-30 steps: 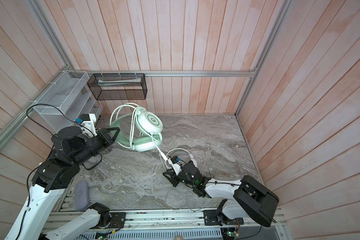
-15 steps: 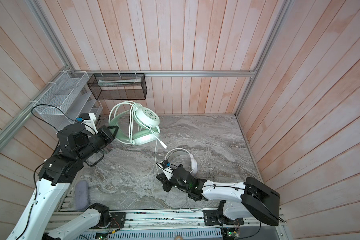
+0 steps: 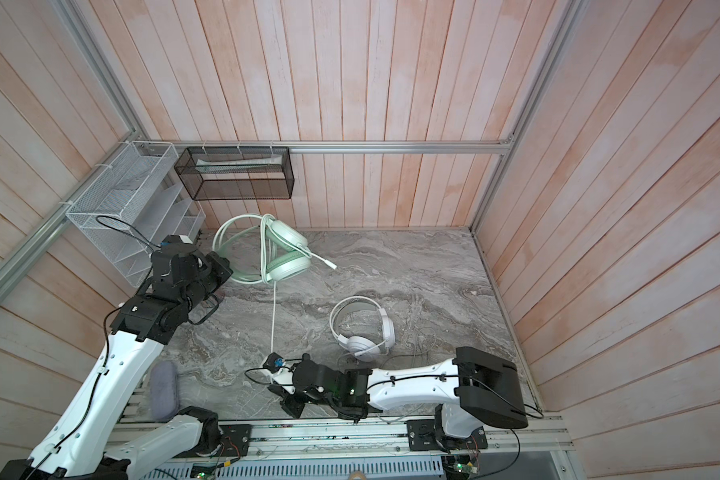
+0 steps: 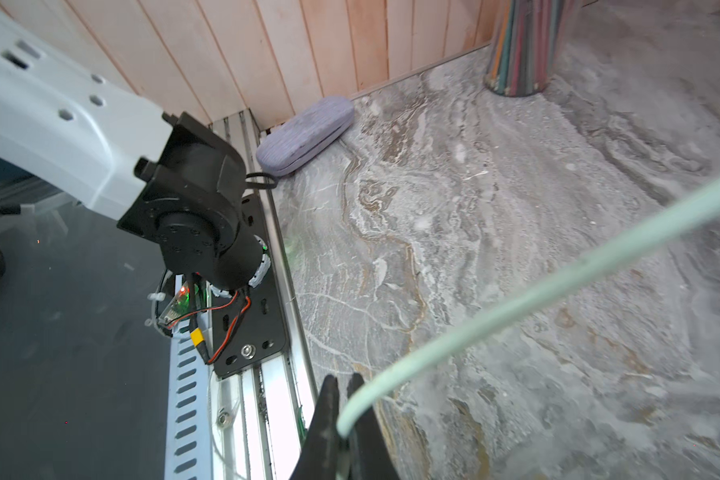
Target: Wrap the headphones
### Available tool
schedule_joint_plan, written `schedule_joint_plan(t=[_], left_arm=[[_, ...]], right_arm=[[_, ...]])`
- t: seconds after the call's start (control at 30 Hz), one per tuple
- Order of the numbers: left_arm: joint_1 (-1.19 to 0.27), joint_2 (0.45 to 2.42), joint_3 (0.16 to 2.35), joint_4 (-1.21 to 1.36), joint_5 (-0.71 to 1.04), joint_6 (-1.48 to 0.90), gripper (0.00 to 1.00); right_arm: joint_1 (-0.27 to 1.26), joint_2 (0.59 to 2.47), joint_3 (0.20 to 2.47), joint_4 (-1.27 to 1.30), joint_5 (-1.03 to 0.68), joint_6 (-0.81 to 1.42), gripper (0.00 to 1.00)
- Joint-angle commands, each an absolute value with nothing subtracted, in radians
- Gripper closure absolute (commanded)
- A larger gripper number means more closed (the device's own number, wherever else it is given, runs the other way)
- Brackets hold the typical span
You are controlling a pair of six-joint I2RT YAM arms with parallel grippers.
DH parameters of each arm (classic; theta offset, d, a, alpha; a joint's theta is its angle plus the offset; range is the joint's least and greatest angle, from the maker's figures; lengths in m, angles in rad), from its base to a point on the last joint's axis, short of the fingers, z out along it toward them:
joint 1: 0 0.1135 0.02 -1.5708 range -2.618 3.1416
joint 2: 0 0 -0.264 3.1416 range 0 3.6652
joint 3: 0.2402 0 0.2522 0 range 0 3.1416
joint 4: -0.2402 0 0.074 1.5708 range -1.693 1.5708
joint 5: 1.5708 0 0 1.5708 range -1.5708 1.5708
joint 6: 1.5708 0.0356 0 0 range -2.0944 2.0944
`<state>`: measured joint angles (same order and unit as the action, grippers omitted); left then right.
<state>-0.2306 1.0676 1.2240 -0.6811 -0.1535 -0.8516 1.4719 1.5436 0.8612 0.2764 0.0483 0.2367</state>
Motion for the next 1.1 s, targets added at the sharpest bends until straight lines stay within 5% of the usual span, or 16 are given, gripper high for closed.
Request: schedule_joint_plan(t=[0.0, 0.27, 0.57, 1.07], left_arm=[[-0.171, 1.076, 1.210, -0.538, -0.111, -1.002, 1.00], [-0.178, 1.090, 1.144, -0.539, -0.204, -0.931, 1.00], [-0.331, 1.065, 0.982, -0.565, -0.438, -0.736, 1.00], [-0.611, 0.765, 0.694, -0.505, -0.458, -0.336, 1.00]], right_arm=[[1.518, 1.626, 0.910, 0.165, -0.001, 0.196, 1.00], [1.539, 1.589, 1.094, -0.048, 0.012, 0.078, 1.00], [1.529, 1.481, 1.415, -0.524, 0.233, -0.134, 1.00], [1.213, 1.448, 1.713, -0.666, 0.300, -0.351, 1.00]])
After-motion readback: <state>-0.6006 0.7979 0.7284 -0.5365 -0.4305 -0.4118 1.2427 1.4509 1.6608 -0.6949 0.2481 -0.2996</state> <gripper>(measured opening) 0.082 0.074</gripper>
